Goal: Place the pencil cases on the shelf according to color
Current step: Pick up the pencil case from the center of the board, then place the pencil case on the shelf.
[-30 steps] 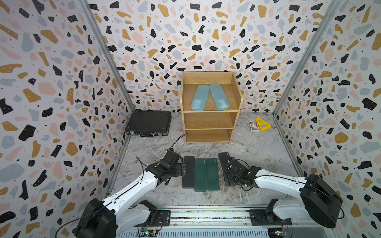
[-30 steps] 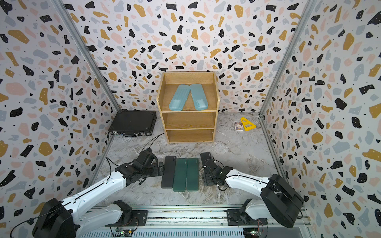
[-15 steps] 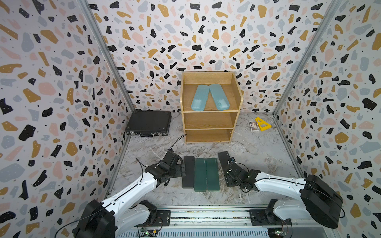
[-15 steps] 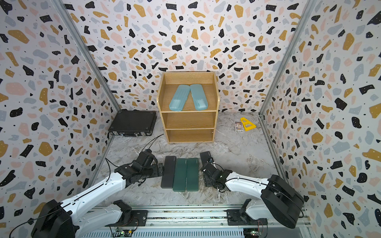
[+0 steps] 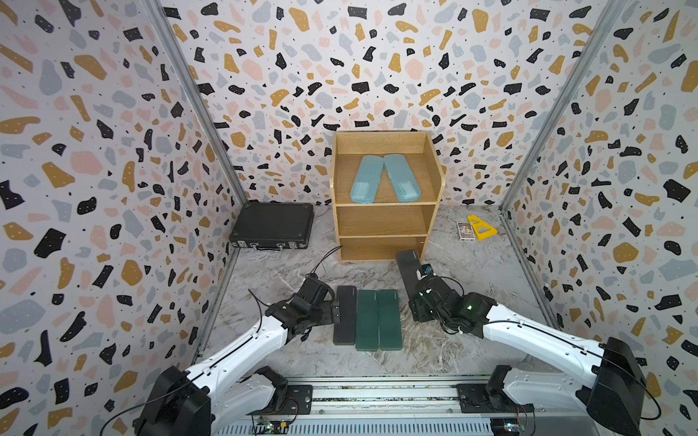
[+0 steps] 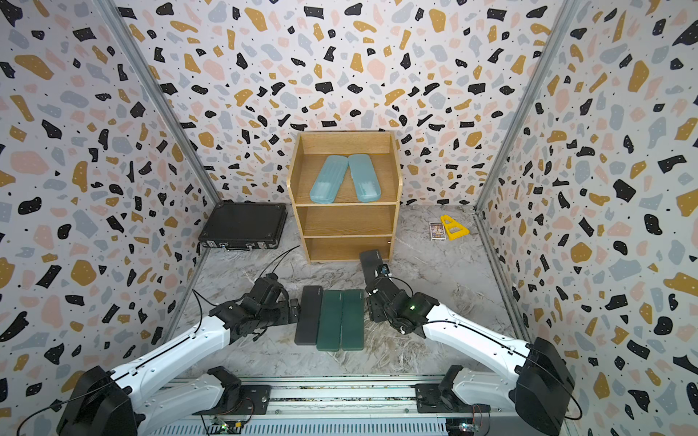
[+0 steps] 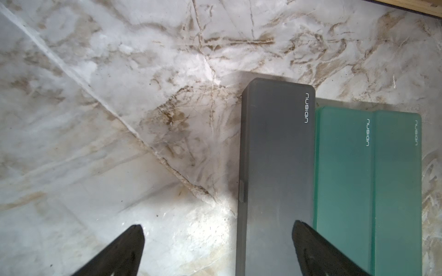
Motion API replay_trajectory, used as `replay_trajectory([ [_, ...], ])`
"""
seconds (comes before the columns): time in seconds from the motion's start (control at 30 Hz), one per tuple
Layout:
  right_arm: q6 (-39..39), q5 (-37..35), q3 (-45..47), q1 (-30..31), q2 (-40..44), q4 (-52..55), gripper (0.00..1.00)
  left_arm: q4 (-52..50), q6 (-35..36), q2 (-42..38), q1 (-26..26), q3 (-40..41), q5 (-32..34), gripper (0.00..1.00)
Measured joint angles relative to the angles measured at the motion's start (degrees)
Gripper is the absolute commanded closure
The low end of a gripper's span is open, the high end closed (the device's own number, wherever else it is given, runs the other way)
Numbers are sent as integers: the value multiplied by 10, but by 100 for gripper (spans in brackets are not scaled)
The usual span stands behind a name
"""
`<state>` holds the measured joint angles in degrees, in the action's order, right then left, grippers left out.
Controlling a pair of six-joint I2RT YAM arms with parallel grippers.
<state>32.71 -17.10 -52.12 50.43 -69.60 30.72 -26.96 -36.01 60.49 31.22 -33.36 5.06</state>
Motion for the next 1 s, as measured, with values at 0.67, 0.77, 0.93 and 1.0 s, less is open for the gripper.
replay_trajectory([
  [0.67,-64,15,-206,-88,-145,33,64,17,4,-4,0,0,-22,0],
  [0.77,-73,21,-226,-104,-177,28,64,23,4,5,0,0,-27,0],
  [0.93,-86,23,-244,-124,-230,8,63,30,5,14,0,0,-31,0],
  [1.0,-91,20,-255,-126,-238,1,63,31,6,14,0,0,-31,0],
])
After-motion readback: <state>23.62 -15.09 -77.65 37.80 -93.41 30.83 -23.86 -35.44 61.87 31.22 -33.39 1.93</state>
